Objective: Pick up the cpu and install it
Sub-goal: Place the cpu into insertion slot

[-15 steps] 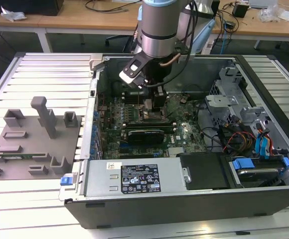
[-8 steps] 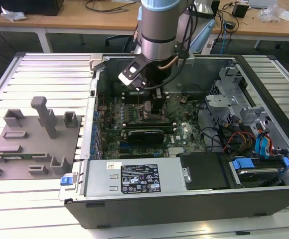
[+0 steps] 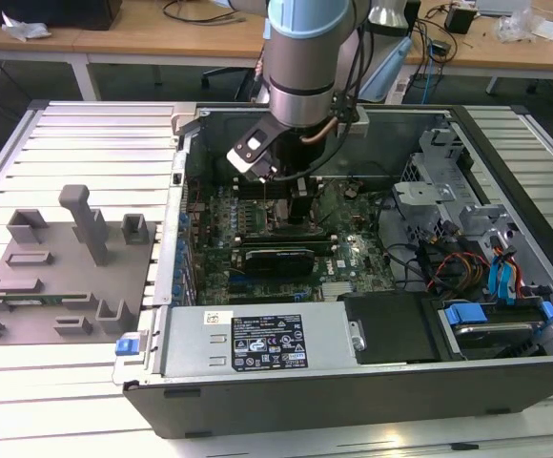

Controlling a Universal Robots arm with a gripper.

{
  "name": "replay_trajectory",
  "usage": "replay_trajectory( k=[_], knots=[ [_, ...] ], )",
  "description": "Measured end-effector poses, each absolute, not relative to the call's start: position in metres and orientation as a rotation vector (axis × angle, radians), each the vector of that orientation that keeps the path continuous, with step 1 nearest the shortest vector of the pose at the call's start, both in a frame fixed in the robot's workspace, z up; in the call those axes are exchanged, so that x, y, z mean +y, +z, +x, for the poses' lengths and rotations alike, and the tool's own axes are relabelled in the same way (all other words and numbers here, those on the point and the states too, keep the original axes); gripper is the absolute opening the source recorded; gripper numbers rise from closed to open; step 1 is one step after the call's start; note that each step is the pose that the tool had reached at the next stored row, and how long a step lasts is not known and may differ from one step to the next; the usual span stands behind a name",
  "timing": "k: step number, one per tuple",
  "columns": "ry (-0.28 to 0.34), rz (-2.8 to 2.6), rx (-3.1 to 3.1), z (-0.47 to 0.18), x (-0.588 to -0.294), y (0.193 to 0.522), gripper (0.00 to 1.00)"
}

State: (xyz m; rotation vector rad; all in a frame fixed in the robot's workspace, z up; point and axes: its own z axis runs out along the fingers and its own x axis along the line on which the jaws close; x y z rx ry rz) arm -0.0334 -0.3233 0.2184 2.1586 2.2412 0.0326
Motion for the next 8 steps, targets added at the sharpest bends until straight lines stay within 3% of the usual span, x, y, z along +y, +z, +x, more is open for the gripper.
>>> replay_trajectory(
  k=[8],
  knots=[
    [0.033,2.161,2.240,-0.0334,-0.3203,0.2080,0.54]
  ],
)
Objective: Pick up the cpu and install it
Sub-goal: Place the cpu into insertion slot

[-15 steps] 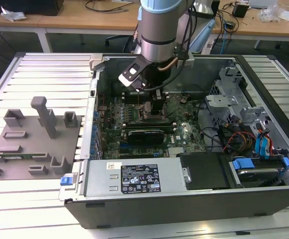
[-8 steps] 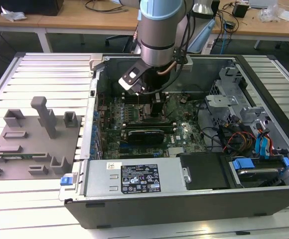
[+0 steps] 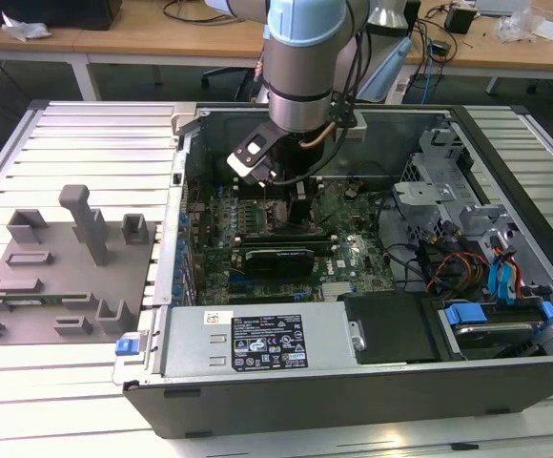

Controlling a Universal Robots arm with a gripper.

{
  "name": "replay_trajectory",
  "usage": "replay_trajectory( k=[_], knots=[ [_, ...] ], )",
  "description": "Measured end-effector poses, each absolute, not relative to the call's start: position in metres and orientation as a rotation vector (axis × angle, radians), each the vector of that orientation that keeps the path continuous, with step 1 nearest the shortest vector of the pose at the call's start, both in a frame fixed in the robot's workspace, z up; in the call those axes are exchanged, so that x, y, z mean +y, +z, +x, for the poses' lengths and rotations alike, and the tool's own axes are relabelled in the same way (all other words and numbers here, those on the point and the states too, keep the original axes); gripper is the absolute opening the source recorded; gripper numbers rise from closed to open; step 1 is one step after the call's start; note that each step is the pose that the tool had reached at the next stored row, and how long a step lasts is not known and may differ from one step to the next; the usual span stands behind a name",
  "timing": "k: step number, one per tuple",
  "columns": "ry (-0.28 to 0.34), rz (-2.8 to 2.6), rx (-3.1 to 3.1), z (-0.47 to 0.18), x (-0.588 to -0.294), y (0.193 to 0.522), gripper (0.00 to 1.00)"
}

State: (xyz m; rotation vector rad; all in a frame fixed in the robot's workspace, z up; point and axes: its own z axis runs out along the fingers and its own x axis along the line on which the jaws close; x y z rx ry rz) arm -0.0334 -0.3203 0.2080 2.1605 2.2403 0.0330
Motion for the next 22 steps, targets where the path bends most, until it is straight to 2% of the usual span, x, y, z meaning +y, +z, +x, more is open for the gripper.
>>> replay_trajectory(
  k=[22],
  knots=[
    [0.032,2.178,2.223,-0.0333,-0.3177,0.1983,0.54]
  ],
)
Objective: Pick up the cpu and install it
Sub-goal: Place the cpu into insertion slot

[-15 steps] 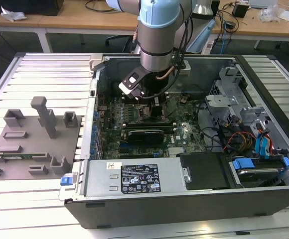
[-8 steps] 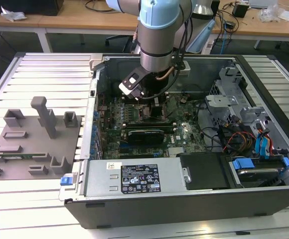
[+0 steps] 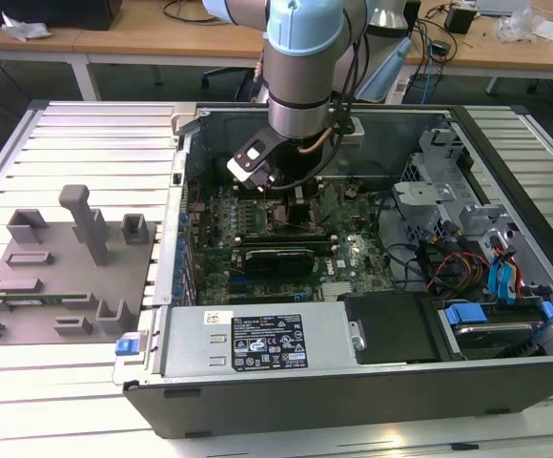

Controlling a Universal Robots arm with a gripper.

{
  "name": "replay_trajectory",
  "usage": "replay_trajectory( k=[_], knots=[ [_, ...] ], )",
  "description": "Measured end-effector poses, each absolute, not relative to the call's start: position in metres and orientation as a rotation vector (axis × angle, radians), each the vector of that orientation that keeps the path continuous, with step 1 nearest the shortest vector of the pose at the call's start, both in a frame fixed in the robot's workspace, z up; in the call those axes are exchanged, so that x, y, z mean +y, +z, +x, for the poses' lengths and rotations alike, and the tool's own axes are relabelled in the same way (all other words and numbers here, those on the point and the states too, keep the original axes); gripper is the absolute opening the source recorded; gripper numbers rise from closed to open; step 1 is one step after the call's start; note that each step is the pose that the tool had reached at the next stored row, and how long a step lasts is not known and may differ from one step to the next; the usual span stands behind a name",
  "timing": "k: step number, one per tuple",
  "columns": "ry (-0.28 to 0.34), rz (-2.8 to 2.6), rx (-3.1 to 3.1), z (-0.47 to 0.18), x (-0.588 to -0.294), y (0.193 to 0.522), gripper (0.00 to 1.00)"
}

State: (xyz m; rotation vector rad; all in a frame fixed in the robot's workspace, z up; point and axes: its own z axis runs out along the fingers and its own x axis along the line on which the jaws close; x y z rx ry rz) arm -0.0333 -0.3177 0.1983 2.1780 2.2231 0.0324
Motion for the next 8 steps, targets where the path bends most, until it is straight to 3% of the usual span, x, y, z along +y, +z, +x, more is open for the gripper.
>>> replay_trajectory(
  k=[8],
  knots=[
    [0.032,2.179,2.223,-0.0333,-0.3176,0.1983,0.54]
  ],
)
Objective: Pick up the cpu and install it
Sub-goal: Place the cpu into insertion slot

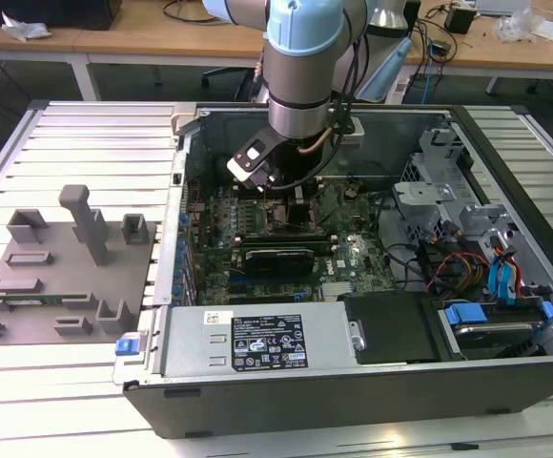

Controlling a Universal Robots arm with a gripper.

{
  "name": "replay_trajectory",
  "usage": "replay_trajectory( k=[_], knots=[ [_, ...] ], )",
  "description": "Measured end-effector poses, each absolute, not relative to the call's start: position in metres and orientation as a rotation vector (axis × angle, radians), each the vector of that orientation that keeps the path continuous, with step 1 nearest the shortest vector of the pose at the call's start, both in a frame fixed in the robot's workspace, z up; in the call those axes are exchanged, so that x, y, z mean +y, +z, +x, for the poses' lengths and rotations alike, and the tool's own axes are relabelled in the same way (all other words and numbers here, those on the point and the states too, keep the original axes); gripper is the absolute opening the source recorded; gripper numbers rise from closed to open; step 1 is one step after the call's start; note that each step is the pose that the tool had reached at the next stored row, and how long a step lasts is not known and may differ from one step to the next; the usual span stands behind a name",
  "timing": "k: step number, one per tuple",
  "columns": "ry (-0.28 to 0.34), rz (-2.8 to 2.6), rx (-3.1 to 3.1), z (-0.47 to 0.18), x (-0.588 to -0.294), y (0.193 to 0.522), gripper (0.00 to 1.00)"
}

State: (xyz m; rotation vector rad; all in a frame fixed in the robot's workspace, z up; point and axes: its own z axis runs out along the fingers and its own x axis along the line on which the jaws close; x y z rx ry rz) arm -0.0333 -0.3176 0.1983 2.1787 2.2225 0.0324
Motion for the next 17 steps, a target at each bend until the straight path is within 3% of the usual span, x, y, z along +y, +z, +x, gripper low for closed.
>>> replay_trajectory(
  k=[6,8,17],
  knots=[
    [0.033,2.179,2.223,-0.0333,-0.3174,0.1981,0.54],
    [0.033,2.179,2.223,-0.0333,-0.3174,0.1982,0.62],
    [0.033,2.179,2.222,-0.0333,-0.3174,0.2070,0.62]
  ],
)
